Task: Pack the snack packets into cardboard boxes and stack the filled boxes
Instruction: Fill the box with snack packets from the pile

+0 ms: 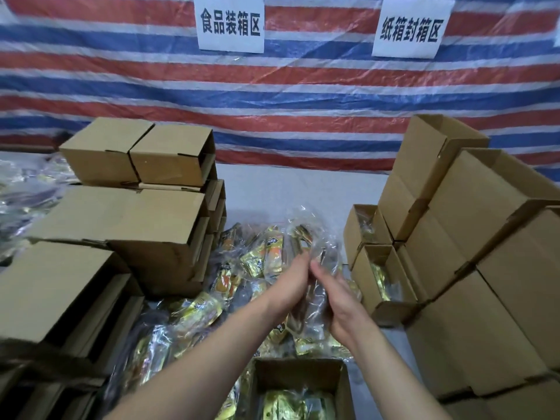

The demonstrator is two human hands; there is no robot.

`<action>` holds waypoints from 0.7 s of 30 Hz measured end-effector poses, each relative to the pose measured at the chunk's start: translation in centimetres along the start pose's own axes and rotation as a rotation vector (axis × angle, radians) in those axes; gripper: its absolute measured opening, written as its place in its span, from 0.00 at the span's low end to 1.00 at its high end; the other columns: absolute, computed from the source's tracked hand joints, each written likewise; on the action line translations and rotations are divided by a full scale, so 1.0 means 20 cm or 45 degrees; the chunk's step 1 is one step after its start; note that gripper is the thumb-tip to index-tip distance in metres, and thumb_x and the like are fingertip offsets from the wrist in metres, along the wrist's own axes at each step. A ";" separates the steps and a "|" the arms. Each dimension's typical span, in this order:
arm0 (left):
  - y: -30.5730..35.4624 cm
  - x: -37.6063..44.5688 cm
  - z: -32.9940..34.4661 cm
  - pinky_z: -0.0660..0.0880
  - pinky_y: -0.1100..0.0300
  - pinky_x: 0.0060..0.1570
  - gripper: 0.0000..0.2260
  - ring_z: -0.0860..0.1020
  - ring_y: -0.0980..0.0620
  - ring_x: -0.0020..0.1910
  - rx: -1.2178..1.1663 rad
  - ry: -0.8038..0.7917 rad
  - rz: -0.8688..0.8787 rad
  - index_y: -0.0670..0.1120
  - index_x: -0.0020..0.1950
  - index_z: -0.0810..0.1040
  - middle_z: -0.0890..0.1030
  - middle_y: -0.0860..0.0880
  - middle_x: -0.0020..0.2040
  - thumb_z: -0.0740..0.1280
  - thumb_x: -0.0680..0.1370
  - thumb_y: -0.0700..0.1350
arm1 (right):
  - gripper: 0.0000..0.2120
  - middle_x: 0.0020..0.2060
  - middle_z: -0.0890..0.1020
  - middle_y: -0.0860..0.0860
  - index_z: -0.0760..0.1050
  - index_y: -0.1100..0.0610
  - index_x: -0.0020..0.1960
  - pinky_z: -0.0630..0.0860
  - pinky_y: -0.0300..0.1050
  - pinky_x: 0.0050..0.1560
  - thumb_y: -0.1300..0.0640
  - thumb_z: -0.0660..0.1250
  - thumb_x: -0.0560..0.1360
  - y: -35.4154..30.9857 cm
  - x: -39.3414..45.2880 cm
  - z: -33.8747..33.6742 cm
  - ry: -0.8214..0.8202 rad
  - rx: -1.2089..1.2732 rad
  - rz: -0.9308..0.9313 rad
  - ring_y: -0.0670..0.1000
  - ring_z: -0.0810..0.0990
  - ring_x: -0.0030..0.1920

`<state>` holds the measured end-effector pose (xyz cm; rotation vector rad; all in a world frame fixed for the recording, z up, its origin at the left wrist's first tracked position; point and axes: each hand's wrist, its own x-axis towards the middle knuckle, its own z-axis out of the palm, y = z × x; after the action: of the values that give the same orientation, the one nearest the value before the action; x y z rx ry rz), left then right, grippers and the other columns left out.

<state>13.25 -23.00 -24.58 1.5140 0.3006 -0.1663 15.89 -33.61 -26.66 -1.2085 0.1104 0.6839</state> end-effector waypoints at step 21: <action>-0.83 -0.33 -0.34 0.75 0.57 0.58 0.23 0.78 0.51 0.59 0.566 -0.143 -0.426 0.50 0.65 0.77 0.81 0.49 0.60 0.54 0.82 0.63 | 0.29 0.50 0.84 0.42 0.73 0.35 0.67 0.78 0.42 0.52 0.48 0.76 0.69 0.10 -0.15 -0.18 -0.693 -1.350 0.109 0.45 0.82 0.48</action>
<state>1.46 -17.62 -38.57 1.8757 0.4465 -0.6140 13.43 -37.62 -28.32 -1.9629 -0.7467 1.1856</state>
